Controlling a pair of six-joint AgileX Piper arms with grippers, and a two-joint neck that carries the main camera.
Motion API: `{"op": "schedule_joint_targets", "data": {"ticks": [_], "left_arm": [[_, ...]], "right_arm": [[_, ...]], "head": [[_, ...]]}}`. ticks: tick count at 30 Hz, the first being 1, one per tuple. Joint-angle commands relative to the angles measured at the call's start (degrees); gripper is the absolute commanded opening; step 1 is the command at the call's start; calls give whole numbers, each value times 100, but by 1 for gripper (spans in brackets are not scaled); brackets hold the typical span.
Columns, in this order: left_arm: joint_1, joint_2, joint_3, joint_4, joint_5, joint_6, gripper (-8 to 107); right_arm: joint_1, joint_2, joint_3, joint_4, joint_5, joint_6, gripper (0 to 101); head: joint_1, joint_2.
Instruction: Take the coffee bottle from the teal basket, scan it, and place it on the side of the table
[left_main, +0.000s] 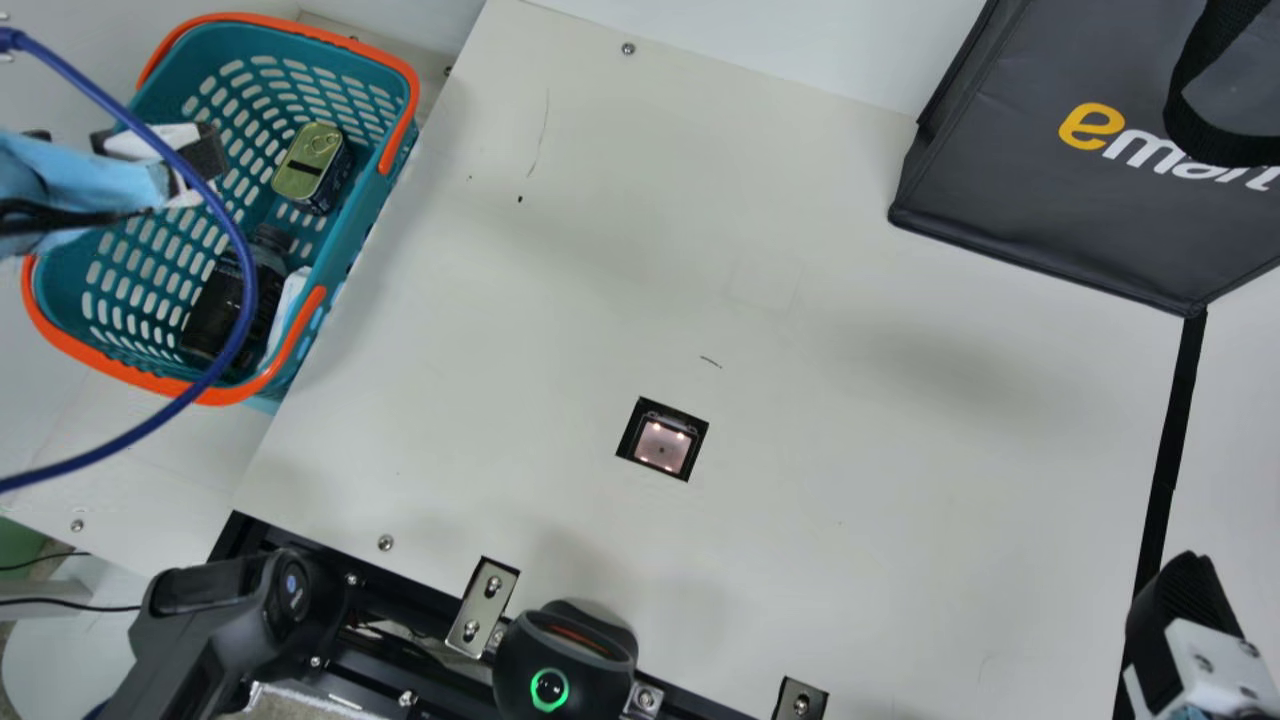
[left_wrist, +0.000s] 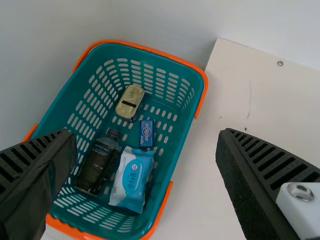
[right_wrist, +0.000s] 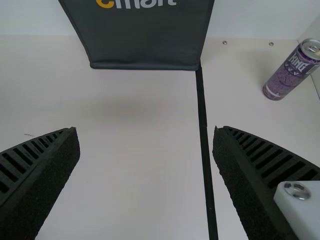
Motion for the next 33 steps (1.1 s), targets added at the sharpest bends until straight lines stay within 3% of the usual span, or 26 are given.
{"op": "schedule_joint_targets", "data": {"ticks": [1,13,22,33], "left_arm": [[245,268,10,-230,-100,560,90],[743,1601,24,-763,-694,2053,90],[568,2621,-102,-631,-1139,2503,90],[346,3902,-584,-293,-1402,2727,90]], "right_arm": [[0,0,0,0,0,0,95],[0,0,0,0,0,0,95],[0,0,0,0,0,0,95],[0,0,0,0,0,0,95]], "head": [[-166,14],[-166,14],[-166,14],[-166,14]]}}
